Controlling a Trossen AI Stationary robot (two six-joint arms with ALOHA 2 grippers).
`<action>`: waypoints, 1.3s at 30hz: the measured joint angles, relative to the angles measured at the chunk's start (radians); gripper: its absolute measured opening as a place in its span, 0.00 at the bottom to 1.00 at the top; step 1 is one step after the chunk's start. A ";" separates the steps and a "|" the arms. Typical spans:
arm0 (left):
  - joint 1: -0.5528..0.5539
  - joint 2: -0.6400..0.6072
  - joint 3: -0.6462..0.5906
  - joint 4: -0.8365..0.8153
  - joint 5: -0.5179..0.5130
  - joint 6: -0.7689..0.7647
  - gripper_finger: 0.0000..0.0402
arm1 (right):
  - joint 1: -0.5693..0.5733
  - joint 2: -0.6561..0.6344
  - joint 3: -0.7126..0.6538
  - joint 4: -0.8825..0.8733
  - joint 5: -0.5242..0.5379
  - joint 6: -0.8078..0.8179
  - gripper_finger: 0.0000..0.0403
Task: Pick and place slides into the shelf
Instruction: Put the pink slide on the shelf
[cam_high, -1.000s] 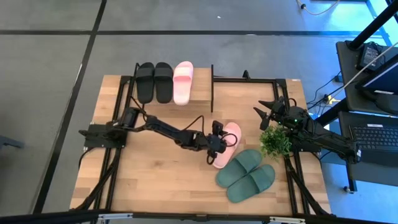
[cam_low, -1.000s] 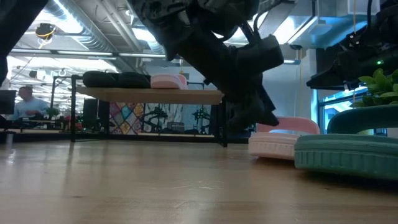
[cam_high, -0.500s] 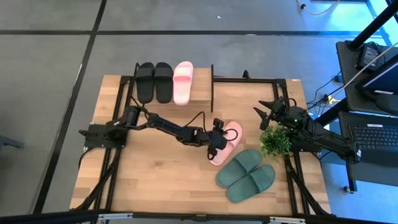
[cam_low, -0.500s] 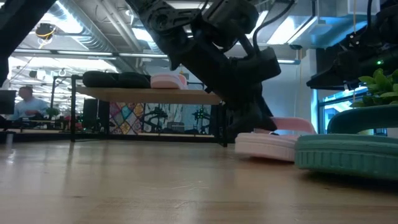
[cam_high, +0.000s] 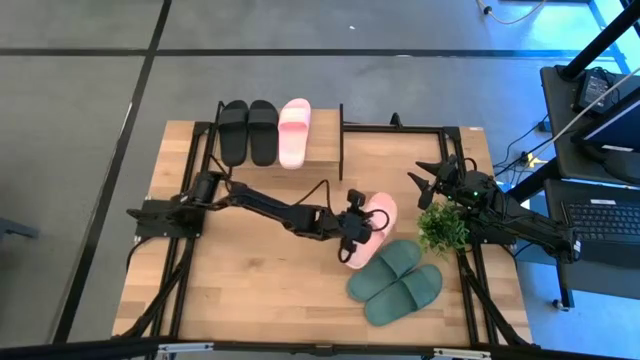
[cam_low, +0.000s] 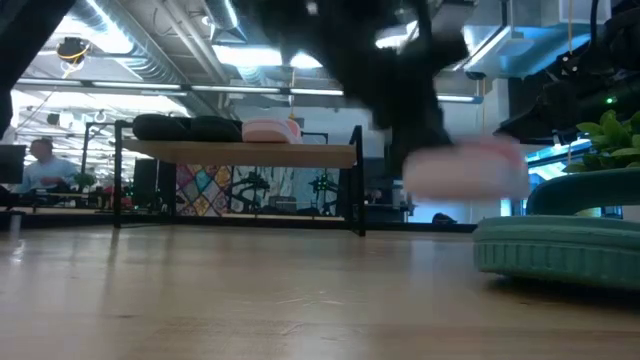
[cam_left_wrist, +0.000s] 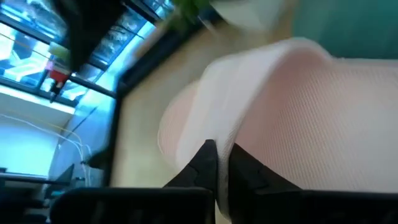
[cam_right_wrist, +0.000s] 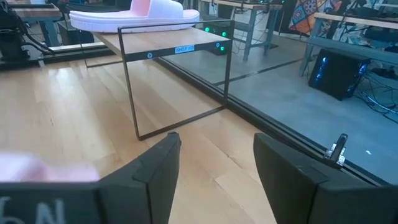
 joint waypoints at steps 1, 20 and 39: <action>-0.003 -0.015 0.031 -0.027 -0.008 0.002 0.01 | 0.000 0.000 0.000 0.000 0.001 0.000 0.51; 0.223 -0.254 0.321 -0.852 -0.329 -0.331 0.01 | 0.000 0.000 0.000 0.000 0.000 -0.001 0.51; 0.454 -0.251 0.230 -0.781 -0.145 -0.110 0.01 | 0.000 0.000 0.000 0.000 0.000 0.053 0.51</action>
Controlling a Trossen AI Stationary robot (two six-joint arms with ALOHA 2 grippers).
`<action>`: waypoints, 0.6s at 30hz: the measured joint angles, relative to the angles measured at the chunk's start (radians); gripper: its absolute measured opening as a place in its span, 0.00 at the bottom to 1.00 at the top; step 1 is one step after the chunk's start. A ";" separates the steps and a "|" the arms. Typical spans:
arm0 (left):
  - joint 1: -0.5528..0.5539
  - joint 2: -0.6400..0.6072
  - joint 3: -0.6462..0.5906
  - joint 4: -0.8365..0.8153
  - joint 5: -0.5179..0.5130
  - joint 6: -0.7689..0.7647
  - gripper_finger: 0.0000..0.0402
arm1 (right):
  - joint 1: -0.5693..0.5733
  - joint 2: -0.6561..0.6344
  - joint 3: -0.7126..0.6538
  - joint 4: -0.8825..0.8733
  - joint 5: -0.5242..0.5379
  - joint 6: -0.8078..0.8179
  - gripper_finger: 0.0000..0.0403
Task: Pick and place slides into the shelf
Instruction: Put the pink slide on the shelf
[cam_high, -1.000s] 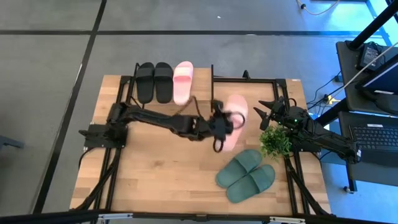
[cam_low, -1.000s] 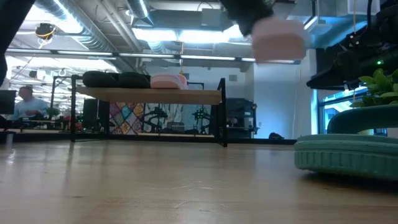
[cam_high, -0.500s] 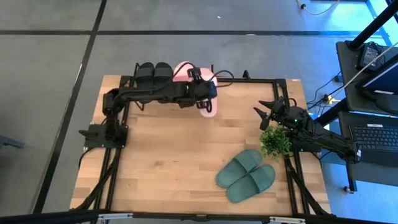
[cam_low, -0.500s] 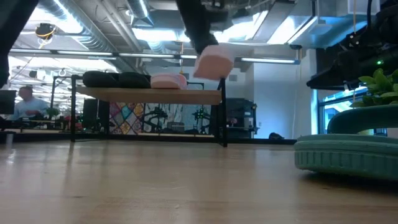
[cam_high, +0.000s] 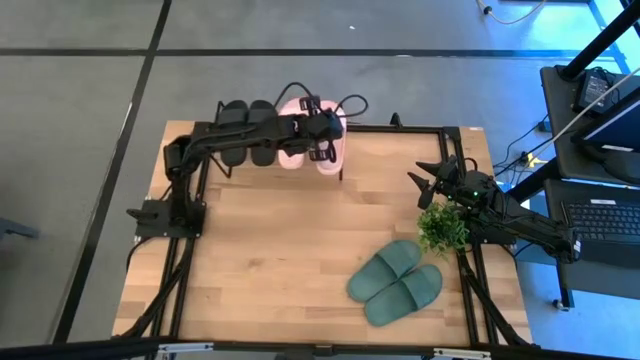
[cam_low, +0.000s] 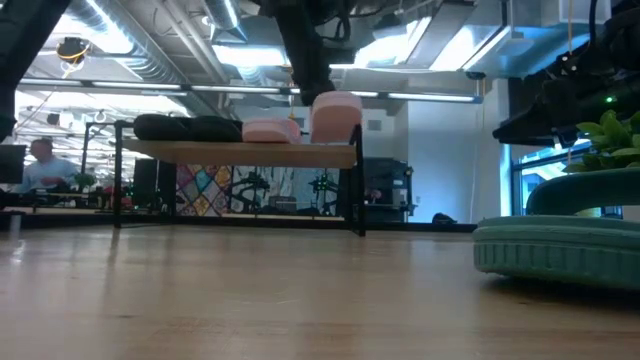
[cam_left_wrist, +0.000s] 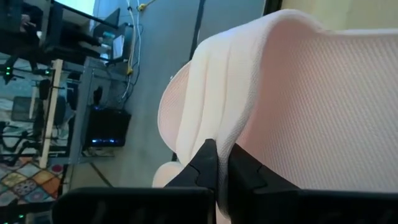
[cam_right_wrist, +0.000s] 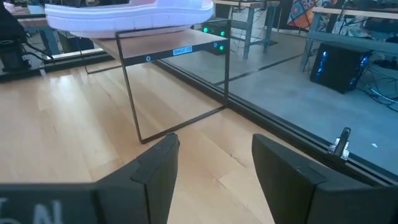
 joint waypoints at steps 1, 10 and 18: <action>0.006 -0.004 0.000 0.002 0.000 0.007 0.01 | 0.000 0.000 0.000 0.000 0.000 0.000 0.51; 0.067 -0.065 -0.001 0.032 0.050 0.005 0.01 | 0.000 0.000 0.000 0.000 0.000 0.026 0.51; 0.087 -0.058 -0.032 0.057 0.129 0.001 0.01 | 0.000 0.000 0.000 0.000 0.000 0.045 0.51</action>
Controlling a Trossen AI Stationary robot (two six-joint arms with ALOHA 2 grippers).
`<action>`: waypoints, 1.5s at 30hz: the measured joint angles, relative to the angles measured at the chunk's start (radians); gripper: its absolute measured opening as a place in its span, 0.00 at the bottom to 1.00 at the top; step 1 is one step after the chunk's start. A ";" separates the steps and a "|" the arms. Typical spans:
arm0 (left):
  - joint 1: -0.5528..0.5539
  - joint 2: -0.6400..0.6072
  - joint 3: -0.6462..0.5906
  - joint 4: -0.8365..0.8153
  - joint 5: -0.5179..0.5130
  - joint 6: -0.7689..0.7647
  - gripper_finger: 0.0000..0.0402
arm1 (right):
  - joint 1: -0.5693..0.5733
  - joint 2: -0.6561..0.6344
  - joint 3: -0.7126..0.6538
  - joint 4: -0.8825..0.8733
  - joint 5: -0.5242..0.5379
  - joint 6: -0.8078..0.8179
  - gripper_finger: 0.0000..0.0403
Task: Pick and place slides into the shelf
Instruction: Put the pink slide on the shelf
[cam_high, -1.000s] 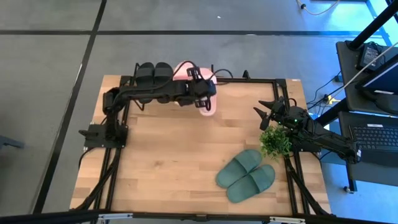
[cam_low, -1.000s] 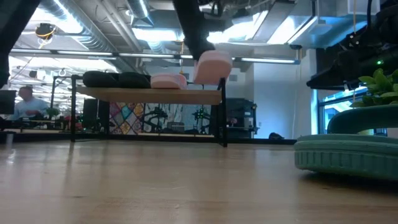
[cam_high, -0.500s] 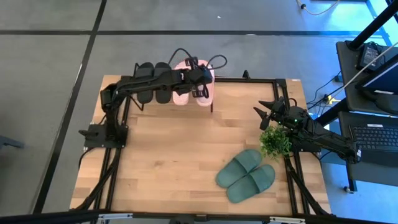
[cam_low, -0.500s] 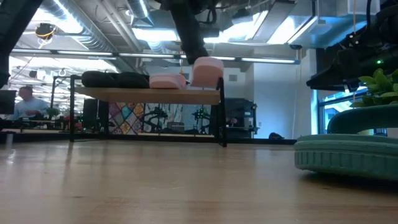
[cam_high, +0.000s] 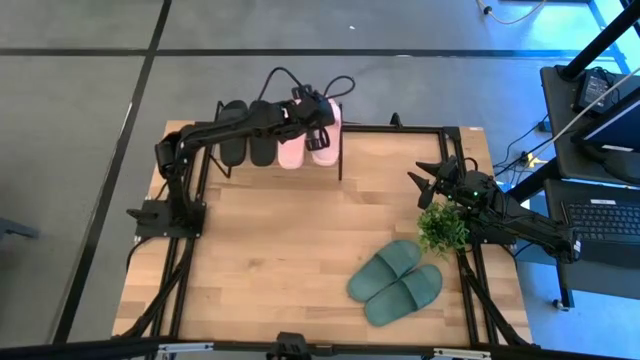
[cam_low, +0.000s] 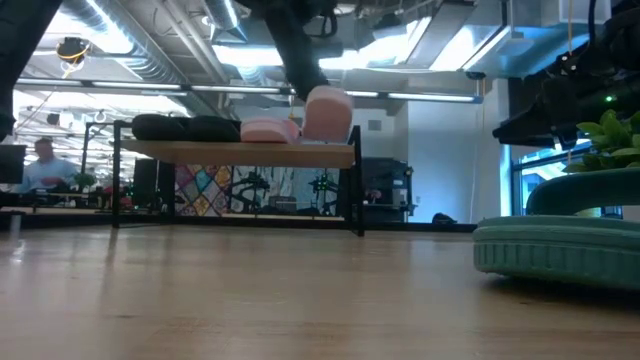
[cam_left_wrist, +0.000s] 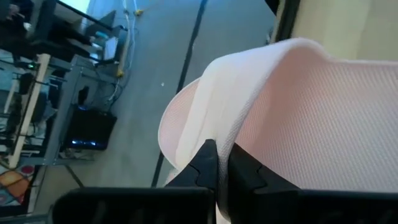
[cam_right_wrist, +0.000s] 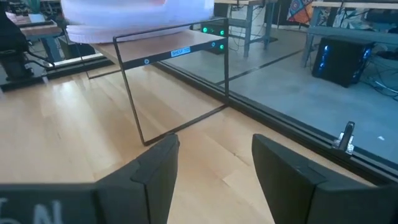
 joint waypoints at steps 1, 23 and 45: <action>0.000 0.001 -0.013 0.002 0.000 0.005 0.01 | 0.000 0.000 0.000 0.000 0.000 0.004 0.51; 0.015 -0.001 -0.164 0.128 0.028 0.010 0.05 | 0.000 0.000 0.000 0.000 0.002 0.004 0.51; 0.023 0.007 -0.164 0.068 0.027 0.013 0.04 | 0.000 0.000 0.000 0.000 0.002 0.008 0.51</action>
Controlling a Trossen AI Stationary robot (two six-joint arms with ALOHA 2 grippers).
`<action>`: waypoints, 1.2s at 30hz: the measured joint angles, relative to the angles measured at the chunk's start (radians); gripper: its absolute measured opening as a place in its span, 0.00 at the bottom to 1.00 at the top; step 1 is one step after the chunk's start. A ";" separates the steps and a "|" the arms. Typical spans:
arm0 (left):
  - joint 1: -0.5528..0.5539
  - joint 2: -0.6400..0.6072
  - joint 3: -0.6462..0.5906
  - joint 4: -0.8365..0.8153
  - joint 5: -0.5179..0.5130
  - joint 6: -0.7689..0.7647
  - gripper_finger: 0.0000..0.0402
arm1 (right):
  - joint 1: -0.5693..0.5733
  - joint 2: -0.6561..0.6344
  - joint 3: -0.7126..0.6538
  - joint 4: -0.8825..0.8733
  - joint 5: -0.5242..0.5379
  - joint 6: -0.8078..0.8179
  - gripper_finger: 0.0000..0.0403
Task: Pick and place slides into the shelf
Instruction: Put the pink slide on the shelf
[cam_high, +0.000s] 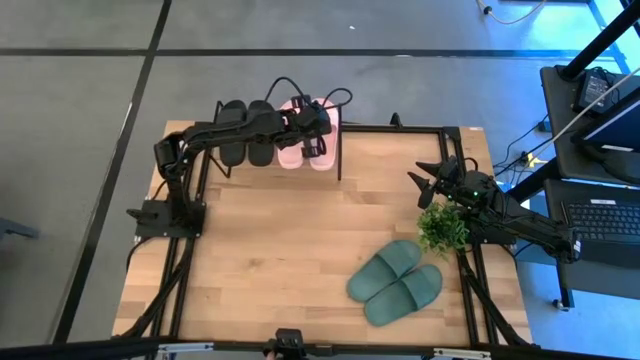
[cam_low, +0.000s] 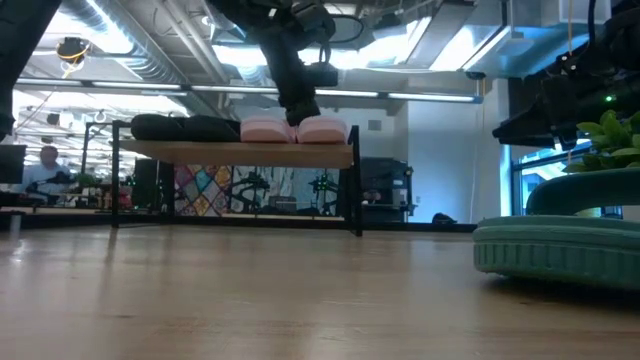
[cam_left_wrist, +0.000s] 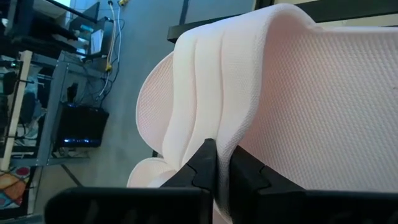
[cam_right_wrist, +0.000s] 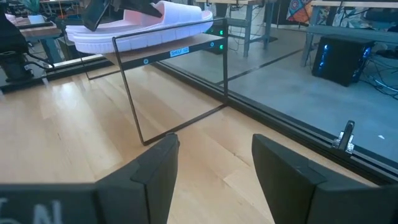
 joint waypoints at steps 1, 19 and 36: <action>-0.002 0.000 0.000 0.004 -0.003 0.000 0.04 | 0.000 0.000 0.000 0.000 0.000 0.000 0.51; -0.005 -0.005 -0.003 0.031 0.024 -0.006 0.26 | 0.000 0.000 0.000 0.000 0.000 -0.005 0.51; -0.006 -0.089 -0.005 0.025 0.020 -0.063 0.46 | 0.000 0.000 0.000 0.000 0.000 -0.008 0.51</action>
